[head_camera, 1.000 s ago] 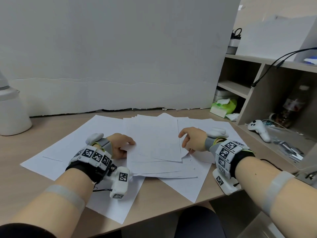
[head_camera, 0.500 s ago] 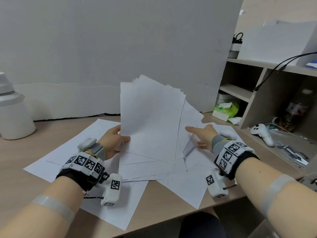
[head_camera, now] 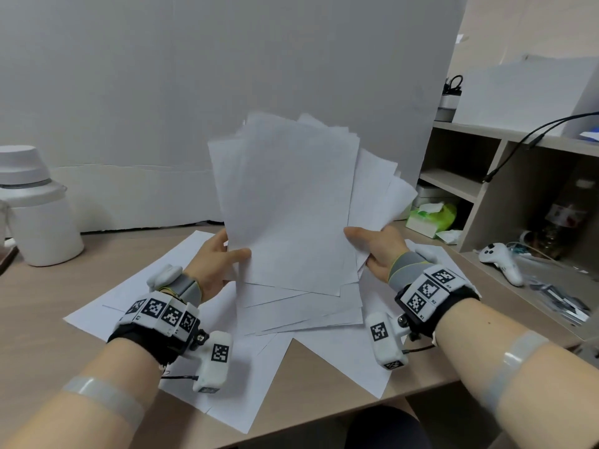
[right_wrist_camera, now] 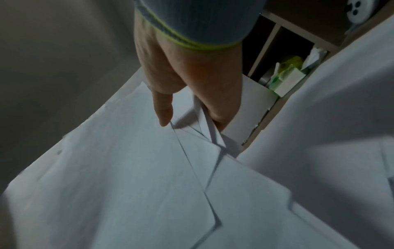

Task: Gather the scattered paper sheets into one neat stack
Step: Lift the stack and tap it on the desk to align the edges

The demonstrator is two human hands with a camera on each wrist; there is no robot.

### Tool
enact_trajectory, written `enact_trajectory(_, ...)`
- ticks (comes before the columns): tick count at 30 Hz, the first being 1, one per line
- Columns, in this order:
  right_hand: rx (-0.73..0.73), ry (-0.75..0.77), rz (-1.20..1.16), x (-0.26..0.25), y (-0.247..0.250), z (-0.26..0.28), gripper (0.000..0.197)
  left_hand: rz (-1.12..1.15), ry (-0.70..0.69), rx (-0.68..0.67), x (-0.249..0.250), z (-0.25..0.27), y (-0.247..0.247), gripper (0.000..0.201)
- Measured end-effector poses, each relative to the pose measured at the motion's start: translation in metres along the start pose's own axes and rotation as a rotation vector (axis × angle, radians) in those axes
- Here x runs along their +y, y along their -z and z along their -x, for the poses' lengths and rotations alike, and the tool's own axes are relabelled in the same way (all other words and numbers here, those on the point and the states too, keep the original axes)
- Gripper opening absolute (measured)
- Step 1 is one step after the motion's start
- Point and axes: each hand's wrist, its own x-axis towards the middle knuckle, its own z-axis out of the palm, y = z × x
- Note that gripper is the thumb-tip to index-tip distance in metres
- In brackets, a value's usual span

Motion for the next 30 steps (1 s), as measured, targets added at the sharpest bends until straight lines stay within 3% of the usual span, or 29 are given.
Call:
enact_trajectory(3, 0.081, 0.163, 0.059, -0.019, -0.005, 0.001, 0.059, -0.024, -0.060, 0.004, 0.011, -0.003, 0.001, 0.046)
enact_trajectory(6, 0.094, 0.304, 0.030, -0.041, -0.013, 0.008, 0.050, -0.098, -0.163, 0.030, 0.031, -0.005, -0.003, 0.045)
enact_trajectory(10, 0.061, 0.419, 0.079, -0.050, -0.024, 0.026, 0.024, -0.283, -0.269, 0.060, 0.054, -0.004, -0.009, 0.052)
enact_trajectory(13, 0.022, 0.424, 0.129, -0.035, -0.026, 0.031, 0.020, -0.393, -0.298, 0.088, 0.049, -0.002, -0.014, 0.027)
enact_trajectory(17, 0.021, 0.399, 0.136, -0.026, -0.025, 0.032, 0.022, -0.485, -0.329, 0.080, 0.033, -0.002, -0.015, 0.032)
enact_trajectory(20, 0.025, 0.397, 0.146, -0.032, -0.025, 0.031, 0.023, -0.470, -0.345, 0.106, 0.039, -0.002, -0.015, 0.019)
enact_trajectory(23, -0.001, 0.414, 0.151, -0.041, -0.024, 0.032, 0.026, -0.398, -0.388, 0.163, 0.053, -0.004, -0.012, 0.023)
enact_trajectory(27, -0.056, 0.452, 0.163, -0.039, -0.029, 0.036, 0.034, -0.309, -0.467, 0.196, 0.059, -0.005, -0.016, 0.046)
enact_trajectory(30, -0.046, 0.442, 0.193, -0.035, -0.034, 0.038, 0.034, -0.355, -0.504, 0.202, 0.054, -0.003, -0.026, 0.049)
